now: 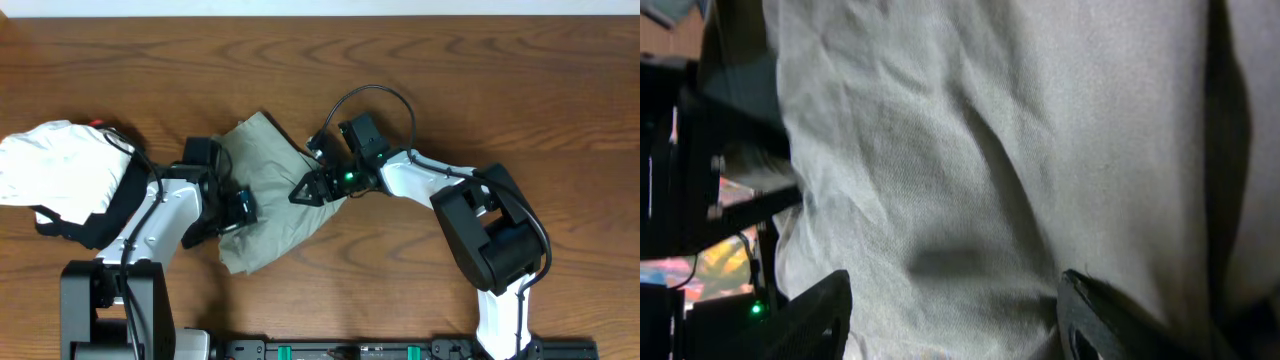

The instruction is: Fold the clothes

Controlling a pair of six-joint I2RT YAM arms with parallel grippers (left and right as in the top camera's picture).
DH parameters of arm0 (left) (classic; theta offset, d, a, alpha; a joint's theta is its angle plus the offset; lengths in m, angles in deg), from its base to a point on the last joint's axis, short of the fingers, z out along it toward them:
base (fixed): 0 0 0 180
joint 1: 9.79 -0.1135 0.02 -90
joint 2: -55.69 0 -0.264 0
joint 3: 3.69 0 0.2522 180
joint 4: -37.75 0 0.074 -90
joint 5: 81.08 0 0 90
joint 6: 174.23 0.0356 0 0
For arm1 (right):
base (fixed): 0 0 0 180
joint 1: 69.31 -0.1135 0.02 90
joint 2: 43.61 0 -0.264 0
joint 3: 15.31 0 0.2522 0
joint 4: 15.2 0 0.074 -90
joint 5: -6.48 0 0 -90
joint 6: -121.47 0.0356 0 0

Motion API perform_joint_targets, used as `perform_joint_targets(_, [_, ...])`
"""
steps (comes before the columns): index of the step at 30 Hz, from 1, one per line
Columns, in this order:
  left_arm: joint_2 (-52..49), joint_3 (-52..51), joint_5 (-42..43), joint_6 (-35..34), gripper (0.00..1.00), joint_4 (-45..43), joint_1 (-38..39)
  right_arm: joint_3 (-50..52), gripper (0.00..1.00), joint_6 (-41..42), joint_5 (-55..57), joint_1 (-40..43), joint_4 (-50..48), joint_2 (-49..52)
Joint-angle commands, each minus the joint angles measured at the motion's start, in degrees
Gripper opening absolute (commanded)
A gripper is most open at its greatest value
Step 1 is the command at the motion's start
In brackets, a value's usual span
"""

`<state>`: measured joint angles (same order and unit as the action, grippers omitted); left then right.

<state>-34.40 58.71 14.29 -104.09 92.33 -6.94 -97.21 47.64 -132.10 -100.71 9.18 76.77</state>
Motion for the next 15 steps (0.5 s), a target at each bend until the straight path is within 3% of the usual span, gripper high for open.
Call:
perform_joint_targets(1, [0.44,-0.11,-2.21,-0.17,0.98,-4.04,0.07,2.8,0.65,1.73,9.38,2.36,4.09,4.35])
perform_joint_targets(15, [0.37,-0.11,-6.23,0.28,0.96,-22.6,0.07,2.8,0.64,-0.13,9.33,4.76,8.55,4.35])
